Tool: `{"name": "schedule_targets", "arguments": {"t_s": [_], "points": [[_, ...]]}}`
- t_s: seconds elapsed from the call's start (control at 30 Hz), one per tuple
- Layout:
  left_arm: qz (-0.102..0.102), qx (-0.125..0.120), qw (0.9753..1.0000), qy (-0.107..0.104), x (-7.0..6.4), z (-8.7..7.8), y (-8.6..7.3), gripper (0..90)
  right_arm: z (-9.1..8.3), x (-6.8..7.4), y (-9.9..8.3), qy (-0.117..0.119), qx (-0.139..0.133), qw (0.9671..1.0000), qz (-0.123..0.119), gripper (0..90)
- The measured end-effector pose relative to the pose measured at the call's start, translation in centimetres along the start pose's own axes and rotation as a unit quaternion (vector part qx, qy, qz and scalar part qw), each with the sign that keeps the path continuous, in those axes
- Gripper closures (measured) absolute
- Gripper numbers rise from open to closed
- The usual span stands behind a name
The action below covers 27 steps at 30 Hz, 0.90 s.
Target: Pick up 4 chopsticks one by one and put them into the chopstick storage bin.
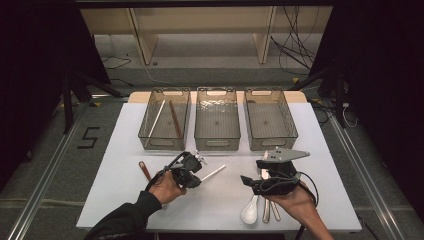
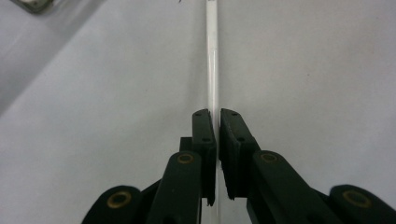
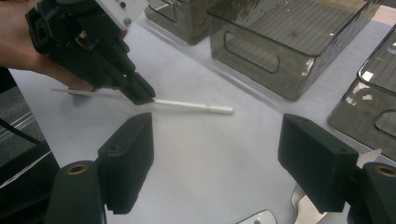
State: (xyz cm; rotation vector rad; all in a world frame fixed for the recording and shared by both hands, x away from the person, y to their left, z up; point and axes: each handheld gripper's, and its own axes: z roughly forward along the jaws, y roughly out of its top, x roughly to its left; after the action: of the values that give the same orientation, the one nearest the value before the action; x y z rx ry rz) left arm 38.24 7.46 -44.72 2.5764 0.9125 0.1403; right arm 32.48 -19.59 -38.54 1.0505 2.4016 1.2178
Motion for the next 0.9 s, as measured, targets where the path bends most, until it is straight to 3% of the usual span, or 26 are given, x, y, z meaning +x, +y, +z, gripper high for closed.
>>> {"name": "schedule_targets", "arguments": {"t_s": [0.27,0.57,0.77,0.9], "points": [[-0.013,-0.023,0.9997,-0.001,0.4,-1.1,0.0,84.6,0.0,0.0,0.0,0.0,0.0,1.0,0.0,27.7],[-0.021,-0.054,0.9983,-0.006,1.4,-3.7,0.1,84.5,0.0,0.0,0.0,0.0,-0.001,1.0,0.001,27.7],[-0.031,-0.087,0.9957,-0.006,2.6,-6.1,0.3,84.5,0.0,0.0,0.0,0.0,-0.002,1.0,0.001,27.7],[-0.046,-0.115,0.9923,-0.003,3.7,-7.8,0.4,84.5,0.0,0.0,0.0,0.0,-0.002,1.0,0.002,27.7]]}}
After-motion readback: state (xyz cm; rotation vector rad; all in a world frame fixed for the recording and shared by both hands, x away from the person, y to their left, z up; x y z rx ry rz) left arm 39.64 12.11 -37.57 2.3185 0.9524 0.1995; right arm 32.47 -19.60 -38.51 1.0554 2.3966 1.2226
